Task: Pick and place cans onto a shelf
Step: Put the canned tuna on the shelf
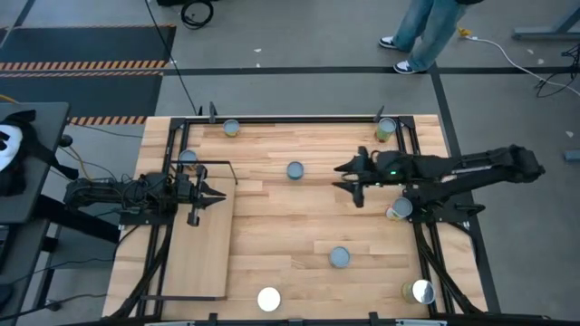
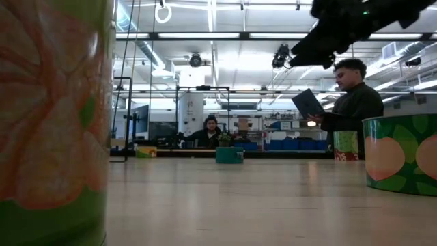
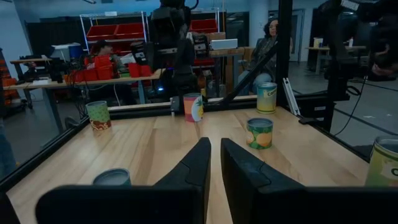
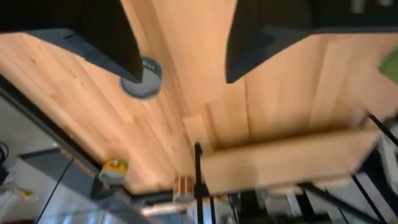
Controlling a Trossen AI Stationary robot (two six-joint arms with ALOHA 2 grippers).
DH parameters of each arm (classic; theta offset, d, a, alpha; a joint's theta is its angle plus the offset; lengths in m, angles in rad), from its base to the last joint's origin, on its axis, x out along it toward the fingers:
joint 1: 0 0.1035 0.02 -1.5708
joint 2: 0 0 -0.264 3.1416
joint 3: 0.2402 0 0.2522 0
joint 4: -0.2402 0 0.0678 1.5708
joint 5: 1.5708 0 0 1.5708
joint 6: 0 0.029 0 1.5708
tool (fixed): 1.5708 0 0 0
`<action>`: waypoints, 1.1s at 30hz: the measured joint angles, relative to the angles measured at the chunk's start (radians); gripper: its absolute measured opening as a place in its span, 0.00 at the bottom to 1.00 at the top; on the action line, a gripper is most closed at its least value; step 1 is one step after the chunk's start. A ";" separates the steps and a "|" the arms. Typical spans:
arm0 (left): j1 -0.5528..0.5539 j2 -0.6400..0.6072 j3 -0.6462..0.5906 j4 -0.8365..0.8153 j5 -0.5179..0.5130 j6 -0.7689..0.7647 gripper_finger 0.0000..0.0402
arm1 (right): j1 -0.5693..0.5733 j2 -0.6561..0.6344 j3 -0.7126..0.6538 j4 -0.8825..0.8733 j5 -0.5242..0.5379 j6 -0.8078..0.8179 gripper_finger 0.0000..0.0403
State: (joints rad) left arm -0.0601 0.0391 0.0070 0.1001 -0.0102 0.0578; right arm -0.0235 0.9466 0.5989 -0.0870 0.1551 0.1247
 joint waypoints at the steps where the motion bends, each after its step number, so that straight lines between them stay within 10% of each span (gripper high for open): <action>1: 0.000 0.000 0.000 0.000 0.000 0.000 0.11 | 0.000 0.033 0.016 -0.006 0.000 -0.005 0.66; 11: 0.000 0.000 0.000 0.000 0.000 0.000 0.11 | -0.003 0.287 0.161 -0.015 -0.004 -0.033 0.92; 33: 0.003 0.000 0.000 0.019 -0.098 0.136 0.11 | -0.257 0.901 0.416 0.127 -0.130 -0.208 0.94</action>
State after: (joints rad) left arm -0.0572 0.0391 0.0067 0.1188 -0.1081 0.1936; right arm -0.2802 1.8481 1.0145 0.0404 0.0246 -0.0830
